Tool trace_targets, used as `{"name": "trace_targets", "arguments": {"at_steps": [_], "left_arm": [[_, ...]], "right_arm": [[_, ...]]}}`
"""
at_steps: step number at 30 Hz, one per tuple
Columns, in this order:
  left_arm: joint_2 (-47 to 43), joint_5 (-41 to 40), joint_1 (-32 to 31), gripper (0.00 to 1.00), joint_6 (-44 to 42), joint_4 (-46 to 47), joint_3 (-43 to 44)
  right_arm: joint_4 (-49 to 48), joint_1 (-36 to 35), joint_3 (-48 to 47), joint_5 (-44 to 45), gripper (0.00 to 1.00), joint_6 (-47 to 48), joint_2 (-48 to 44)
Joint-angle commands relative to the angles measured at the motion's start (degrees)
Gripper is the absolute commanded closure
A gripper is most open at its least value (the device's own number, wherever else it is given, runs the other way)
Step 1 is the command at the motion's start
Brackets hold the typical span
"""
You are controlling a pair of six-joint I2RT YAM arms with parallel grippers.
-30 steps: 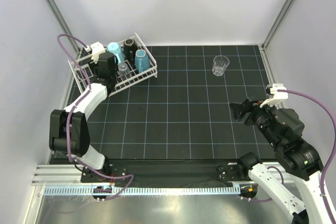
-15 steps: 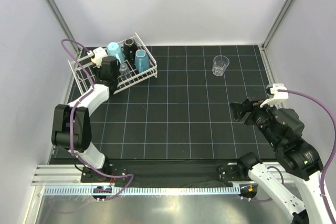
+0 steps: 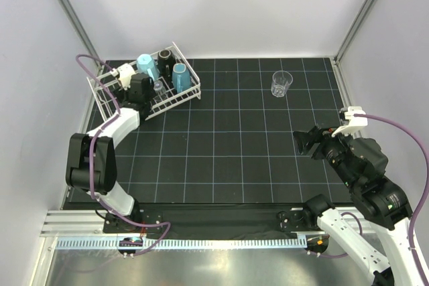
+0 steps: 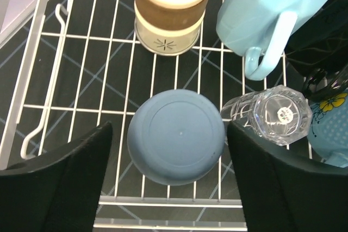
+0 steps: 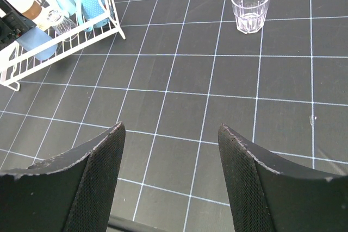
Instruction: Load the cups into the dish rack
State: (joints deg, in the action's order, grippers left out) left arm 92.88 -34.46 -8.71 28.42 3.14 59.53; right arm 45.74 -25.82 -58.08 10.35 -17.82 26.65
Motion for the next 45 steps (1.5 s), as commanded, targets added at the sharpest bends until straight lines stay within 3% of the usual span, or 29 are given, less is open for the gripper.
{"name": "trace_targets", "arguments": {"at_steps": [1, 6, 11, 16, 18, 25, 29, 31, 37, 45], "left_arm": [[-2.6, -1.5, 0.2, 0.16, 2.9, -1.7, 0.1], [-6.0, -1.1, 0.3, 0.0, 6.1, -5.4, 0.6], [-10.7, 1.0, 0.2, 0.0, 7.3, -10.2, 5.1], [-14.2, 9.6, 0.2, 0.0, 10.9, -18.4, 10.0], [-16.8, 14.5, -2.4, 0.0, 11.7, -19.0, 10.2], [-21.9, 18.4, -17.1, 0.0, 15.6, -23.5, 9.9], [-20.6, 34.7, -17.9, 0.12, 23.4, -24.1, 8.9], [-19.5, 42.3, -18.1, 0.13, 24.4, -25.2, 9.0], [-23.6, 46.2, -20.6, 0.07, 21.9, -28.9, 7.8], [-33.5, 49.0, -21.1, 0.02, 17.7, -40.2, 5.4]], "right_arm": [[-0.6, -0.4, -0.2, 0.6, 0.3, 0.9, 0.3], [-0.8, -0.4, -0.5, 0.7, 0.29, 1.7, 1.1], [0.1, -0.3, -0.5, -0.3, 0.3, 1.8, 3.0], [0.4, -0.4, -0.8, -0.2, 0.29, 0.8, 5.2], [0.3, -0.4, -0.5, -0.7, 0.29, 0.2, 6.0], [-1.1, -0.4, 1.7, -4.9, 0.29, -4.7, 12.1], [-2.4, -0.3, 3.4, -8.2, 0.3, -9.1, 16.7], [-4.0, -0.3, 4.6, -9.1, 0.3, -12.7, 18.1], [-10.0, -0.3, 10.6, -8.9, 0.29, -22.4, 21.0], [-21.3, 3.6, 16.4, 0.7, 0.3, -32.2, 29.1]]}}
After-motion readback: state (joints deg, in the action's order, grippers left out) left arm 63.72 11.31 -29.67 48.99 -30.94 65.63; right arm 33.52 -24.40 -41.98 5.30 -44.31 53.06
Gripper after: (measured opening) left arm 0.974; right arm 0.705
